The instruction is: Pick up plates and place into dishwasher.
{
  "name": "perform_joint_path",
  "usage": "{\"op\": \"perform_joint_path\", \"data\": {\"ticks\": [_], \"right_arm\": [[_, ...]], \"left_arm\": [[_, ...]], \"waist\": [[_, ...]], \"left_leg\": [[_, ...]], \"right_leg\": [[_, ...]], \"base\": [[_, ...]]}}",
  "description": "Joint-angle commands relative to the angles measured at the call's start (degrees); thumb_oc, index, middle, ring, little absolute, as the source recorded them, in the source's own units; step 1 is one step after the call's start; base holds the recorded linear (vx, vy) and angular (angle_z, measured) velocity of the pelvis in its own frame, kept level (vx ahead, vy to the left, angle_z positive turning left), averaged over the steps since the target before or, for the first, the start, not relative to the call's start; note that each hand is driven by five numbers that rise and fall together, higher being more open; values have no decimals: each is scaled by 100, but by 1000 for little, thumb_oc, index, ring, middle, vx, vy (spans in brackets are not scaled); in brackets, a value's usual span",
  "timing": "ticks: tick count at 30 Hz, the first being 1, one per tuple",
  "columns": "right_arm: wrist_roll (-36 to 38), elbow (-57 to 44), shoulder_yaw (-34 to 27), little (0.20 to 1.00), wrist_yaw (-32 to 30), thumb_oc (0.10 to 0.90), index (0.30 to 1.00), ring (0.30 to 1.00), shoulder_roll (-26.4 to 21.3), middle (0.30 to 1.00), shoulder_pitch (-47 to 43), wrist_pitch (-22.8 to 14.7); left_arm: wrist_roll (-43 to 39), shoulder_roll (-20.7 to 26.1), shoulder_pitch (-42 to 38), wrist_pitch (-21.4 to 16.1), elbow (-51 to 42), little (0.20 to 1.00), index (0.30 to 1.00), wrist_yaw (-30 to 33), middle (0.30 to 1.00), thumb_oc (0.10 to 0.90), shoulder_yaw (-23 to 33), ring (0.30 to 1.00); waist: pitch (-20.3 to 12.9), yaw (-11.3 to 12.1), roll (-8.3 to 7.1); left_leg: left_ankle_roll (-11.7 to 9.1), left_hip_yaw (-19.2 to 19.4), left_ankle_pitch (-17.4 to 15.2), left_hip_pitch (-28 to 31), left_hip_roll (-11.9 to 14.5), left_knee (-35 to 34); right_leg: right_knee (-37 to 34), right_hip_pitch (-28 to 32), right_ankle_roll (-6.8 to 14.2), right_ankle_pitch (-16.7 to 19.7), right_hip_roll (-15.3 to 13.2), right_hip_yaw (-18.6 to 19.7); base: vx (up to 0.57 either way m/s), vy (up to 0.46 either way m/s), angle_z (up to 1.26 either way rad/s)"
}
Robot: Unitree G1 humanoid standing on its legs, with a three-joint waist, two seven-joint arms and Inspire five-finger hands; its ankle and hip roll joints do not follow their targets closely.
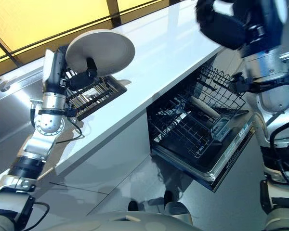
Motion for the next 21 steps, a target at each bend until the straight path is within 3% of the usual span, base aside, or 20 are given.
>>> {"op": "perform_joint_path", "data": {"ticks": [1,6,10,11,15,16,17,18,19,21], "right_arm": [[408,305,-55,200,334,100,300,300,59,300,-365,-26],[949,594,75,200,913,100,300,300,128,300,-353,304],[719,775,206,200,865,100,300,300,157,300,-443,388],[412,817,219,200,780,100,300,300,139,300,-451,301],[-2112,897,314,200,-184,100,300,300,-295,300,-556,-423],[-2788,892,344,540,-428,440,592,592,-508,592,-617,-516],[-3174,861,367,540,-611,440,592,592,-707,592,-679,-563],[-3292,814,394,642,-686,542,679,679,-858,679,-747,-578],[-3349,727,413,609,-662,509,651,651,-994,651,-832,-564],[-3419,610,436,820,-636,720,832,832,-1082,832,-933,-533]], "left_arm": [[-52,216,-504,-1026,-166,200,300,158,300,100,-102,300],[218,187,-701,-1295,-194,200,300,177,300,100,-381,300],[501,230,-925,-1383,-260,200,300,272,300,100,-645,300],[506,235,-970,-1389,-292,200,300,267,300,100,-680,300],[515,332,-1124,-1419,-516,200,300,286,300,100,-785,300],[493,365,-1148,-1415,-602,200,300,282,300,100,-782,300],[489,394,-1177,-1395,-701,200,300,273,300,100,-759,300],[470,426,-1214,-1370,-792,200,300,255,300,100,-734,300],[442,461,-1245,-1352,-910,200,300,245,300,100,-696,300],[411,492,-1288,-1399,-1016,200,300,231,300,100,-648,300]], "waist": [[-751,102,-23],[-757,101,-63],[-750,104,-81],[-746,104,-84],[-726,96,-72],[-725,92,-68],[-724,89,-65],[-724,90,-65],[-717,91,-61],[-708,106,-63]], "left_leg": [[132,203,-724,41,-369,15],[135,250,-733,44,-360,14],[146,256,-746,57,-369,14],[147,252,-746,57,-370,14],[154,253,-737,54,-369,14],[156,254,-737,53,-368,14],[159,259,-736,51,-365,14],[163,262,-733,46,-364,14],[165,258,-731,42,-362,14],[164,242,-731,36,-362,14]], "right_leg": [[534,124,270,-951,313,-251],[558,128,273,-958,291,-314],[573,137,275,-967,276,-347],[577,135,277,-970,274,-348],[607,119,281,-979,265,-359],[621,109,283,-985,269,-352],[625,104,285,-985,272,-349],[629,99,284,-986,277,-342],[635,93,283,-988,282,-333],[637,95,278,-994,285,-332]], "base": [[0,0,0],[0,0,0],[0,0,0],[0,0,0],[0,0,0],[0,0,0],[0,0,0],[0,0,0],[0,0,0],[0,0,0]]}}
